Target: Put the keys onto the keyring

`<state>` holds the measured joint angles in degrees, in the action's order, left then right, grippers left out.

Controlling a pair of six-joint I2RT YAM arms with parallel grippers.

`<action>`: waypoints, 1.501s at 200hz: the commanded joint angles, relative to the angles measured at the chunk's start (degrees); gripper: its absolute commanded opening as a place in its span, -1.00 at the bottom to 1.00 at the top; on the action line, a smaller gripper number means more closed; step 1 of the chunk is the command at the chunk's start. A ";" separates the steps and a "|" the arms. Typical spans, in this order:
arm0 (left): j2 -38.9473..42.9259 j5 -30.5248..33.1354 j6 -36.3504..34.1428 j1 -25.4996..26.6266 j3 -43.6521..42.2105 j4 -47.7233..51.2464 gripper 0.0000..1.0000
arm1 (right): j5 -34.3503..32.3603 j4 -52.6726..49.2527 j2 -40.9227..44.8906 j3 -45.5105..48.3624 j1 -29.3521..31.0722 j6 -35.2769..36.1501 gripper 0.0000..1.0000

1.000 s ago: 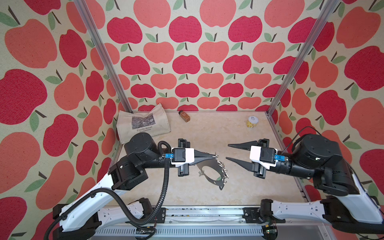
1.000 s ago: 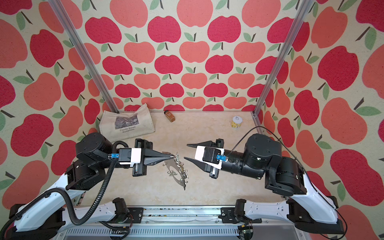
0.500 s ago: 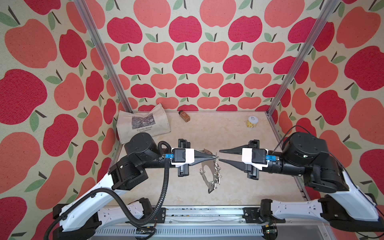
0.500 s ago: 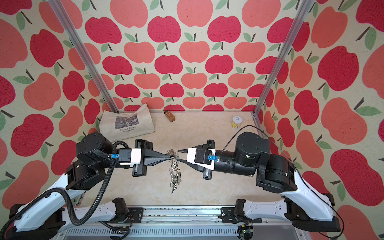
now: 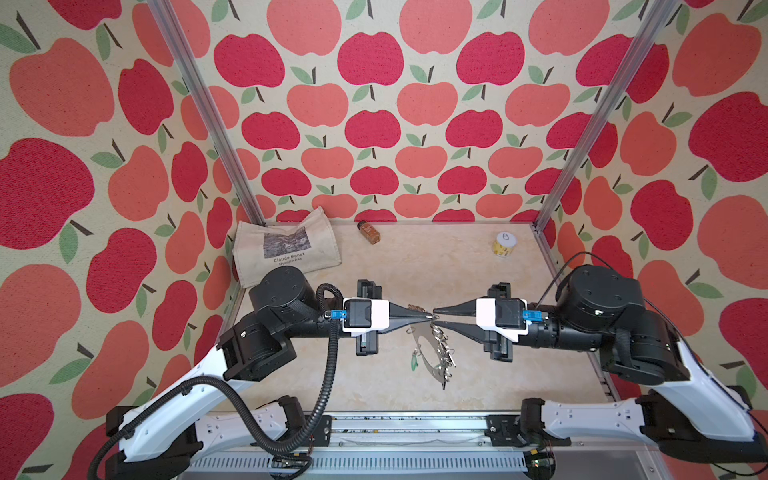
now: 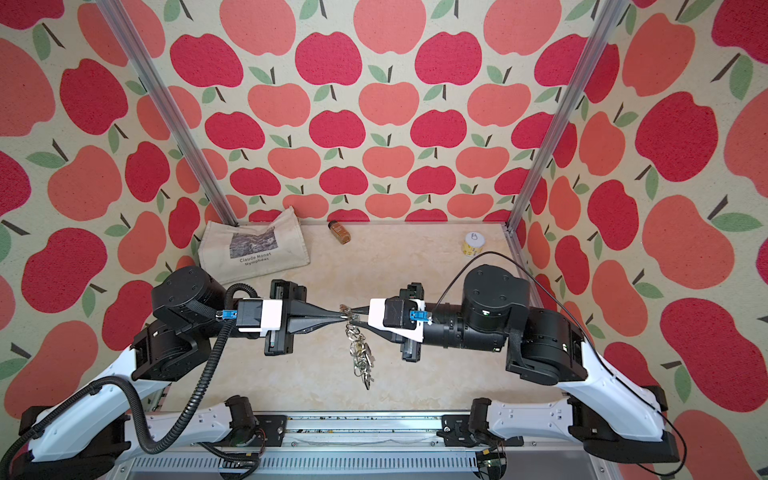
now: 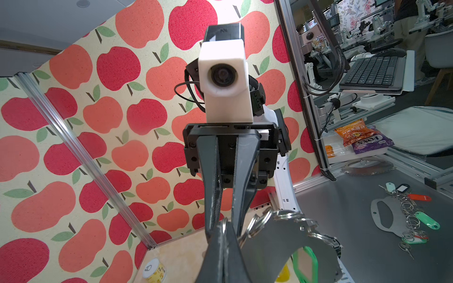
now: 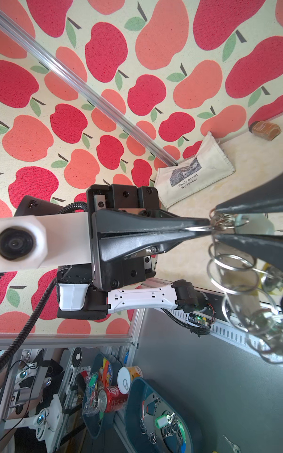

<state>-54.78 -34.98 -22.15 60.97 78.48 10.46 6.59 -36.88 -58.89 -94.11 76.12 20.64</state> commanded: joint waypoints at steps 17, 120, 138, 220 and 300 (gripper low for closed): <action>0.20 0.61 -1.30 0.86 2.64 -2.36 -1.00 | 1.87 1.55 -0.07 0.33 0.23 -1.82 -0.65; 0.03 1.67 -2.55 1.69 2.11 -1.92 -1.00 | 3.22 2.61 0.09 0.32 0.27 -3.05 -0.70; -0.06 1.51 -2.58 1.78 2.18 -2.02 -1.00 | 3.18 2.52 -0.05 0.38 0.23 -3.17 -0.80; 0.35 3.73 -1.93 1.96 2.09 -1.27 -1.00 | -0.69 -1.02 -1.29 -1.71 0.25 -1.92 -1.00; 2.60 20.24 2.50 2.05 4.54 12.85 -0.02 | -15.38 -18.89 -6.87 -11.52 0.26 1.37 -1.00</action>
<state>-52.93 -22.09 -21.98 62.67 80.66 17.45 -2.94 -50.57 -65.14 -102.15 76.12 20.73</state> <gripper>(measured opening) 0.445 0.061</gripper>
